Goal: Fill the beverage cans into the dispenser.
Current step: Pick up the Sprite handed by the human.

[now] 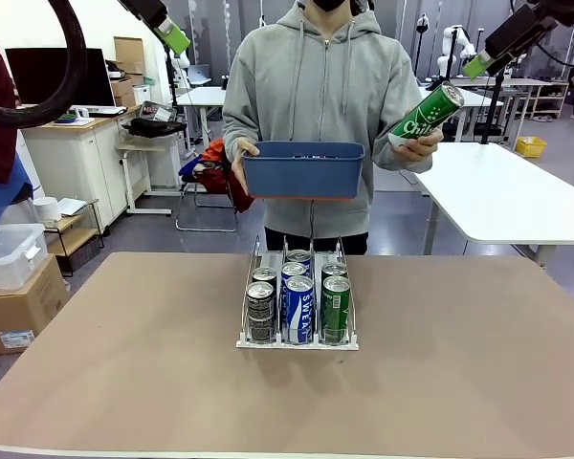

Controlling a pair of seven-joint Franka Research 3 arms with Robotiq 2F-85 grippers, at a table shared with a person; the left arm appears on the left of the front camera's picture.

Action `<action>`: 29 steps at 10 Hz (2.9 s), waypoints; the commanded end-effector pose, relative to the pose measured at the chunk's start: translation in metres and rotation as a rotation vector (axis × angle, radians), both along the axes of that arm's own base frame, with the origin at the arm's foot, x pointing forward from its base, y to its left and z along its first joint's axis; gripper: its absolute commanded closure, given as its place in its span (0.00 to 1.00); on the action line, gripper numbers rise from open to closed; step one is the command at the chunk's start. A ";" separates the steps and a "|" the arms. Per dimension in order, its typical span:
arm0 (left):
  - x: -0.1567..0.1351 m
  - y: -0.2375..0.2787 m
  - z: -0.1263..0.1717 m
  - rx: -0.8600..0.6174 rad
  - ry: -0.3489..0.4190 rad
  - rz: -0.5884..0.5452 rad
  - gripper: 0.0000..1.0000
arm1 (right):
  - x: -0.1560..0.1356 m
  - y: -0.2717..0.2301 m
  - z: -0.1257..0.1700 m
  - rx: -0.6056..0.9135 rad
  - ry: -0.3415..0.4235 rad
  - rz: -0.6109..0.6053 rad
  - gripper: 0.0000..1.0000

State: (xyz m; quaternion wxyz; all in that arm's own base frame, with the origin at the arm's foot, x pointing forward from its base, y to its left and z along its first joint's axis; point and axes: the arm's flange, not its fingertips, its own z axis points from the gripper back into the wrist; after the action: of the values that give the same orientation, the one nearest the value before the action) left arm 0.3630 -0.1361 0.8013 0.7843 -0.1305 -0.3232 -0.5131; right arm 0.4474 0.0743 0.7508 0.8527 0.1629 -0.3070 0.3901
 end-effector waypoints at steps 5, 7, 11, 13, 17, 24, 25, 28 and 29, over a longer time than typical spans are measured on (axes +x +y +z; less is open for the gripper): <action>-0.001 0.004 0.000 -0.008 0.006 -0.016 0.00 | 0.013 0.020 -0.014 -0.004 0.049 0.071 0.00; -0.001 0.004 0.000 -0.008 0.006 -0.016 0.00 | 0.016 0.022 -0.019 -0.014 0.039 0.083 0.00; -0.001 0.004 0.000 -0.008 0.006 -0.016 0.00 | 0.027 0.032 -0.031 -0.004 0.072 0.118 0.00; -0.001 0.004 0.000 -0.008 0.006 -0.016 0.00 | 0.031 0.035 -0.036 0.007 0.087 0.129 0.00; -0.001 0.004 0.000 -0.008 0.006 -0.016 0.00 | 0.035 0.043 -0.042 0.037 0.104 0.137 0.00; -0.001 0.004 0.000 -0.008 0.006 -0.016 0.00 | 0.036 0.045 -0.048 0.026 0.116 0.119 0.00; -0.001 0.004 0.000 -0.008 0.006 -0.016 0.00 | 0.037 0.044 -0.049 -0.001 0.119 0.129 0.60; -0.001 0.004 0.000 -0.008 0.006 -0.016 0.00 | 0.037 0.042 -0.049 -0.011 0.131 0.113 0.65; -0.001 0.004 0.000 -0.008 0.006 -0.016 0.00 | 0.038 0.042 -0.050 -0.011 0.131 0.111 1.00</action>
State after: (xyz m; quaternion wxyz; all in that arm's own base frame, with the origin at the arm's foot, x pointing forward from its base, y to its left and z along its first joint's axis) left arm 0.3630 -0.1361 0.8013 0.7843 -0.1305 -0.3232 -0.5131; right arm 0.4849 0.1137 0.7021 0.8458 0.2060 -0.2503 0.4238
